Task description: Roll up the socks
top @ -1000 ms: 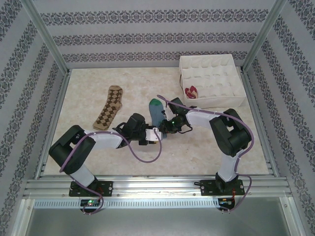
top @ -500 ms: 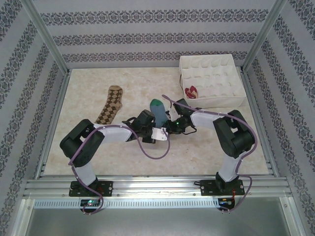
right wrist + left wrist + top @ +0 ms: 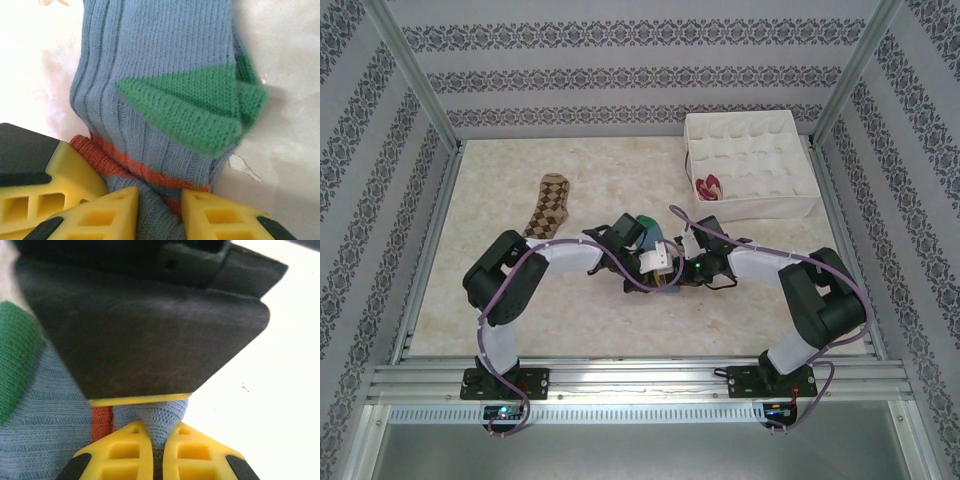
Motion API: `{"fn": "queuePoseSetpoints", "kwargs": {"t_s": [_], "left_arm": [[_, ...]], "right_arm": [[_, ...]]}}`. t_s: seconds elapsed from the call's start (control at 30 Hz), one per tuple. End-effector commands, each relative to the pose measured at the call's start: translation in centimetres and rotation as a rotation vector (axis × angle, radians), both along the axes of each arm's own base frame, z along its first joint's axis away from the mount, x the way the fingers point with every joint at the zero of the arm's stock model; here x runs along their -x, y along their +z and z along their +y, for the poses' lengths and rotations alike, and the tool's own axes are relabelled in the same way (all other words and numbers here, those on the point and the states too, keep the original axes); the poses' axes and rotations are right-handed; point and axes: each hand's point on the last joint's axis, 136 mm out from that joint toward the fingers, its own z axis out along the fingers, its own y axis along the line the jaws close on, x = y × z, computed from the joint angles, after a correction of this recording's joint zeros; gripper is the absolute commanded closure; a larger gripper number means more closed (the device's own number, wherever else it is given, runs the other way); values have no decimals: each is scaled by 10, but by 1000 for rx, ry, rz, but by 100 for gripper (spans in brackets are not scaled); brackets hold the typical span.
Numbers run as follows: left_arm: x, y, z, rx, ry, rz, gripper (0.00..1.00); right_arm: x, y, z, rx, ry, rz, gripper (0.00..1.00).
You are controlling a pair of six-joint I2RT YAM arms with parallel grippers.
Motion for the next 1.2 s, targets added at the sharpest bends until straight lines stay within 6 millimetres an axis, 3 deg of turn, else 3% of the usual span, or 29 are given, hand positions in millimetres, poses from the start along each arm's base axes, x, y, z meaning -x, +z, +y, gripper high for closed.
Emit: {"fn": "queuePoseSetpoints", "kwargs": {"t_s": [0.0, 0.33, 0.53, 0.8, 0.97, 1.17], "left_arm": [[17, -7, 17, -45, 74, 267, 100], [3, -11, 29, -1, 169, 454, 100], [-5, -11, 32, 58, 216, 551, 100], [-16, -17, 38, 76, 286, 644, 100], [-24, -21, 38, 84, 328, 670, 100], [-34, -22, 40, 93, 369, 653, 100]], "right_arm": [[3, -3, -6, -5, -18, -3, 72], [-7, 28, 0, -146, -36, -142, 57], [-8, 26, 14, -226, 5, -140, 51], [-13, 28, 28, -279, 59, -151, 51], [-1, 28, 39, -307, 125, -123, 59], [8, 13, 37, -234, 128, -87, 84]]}}
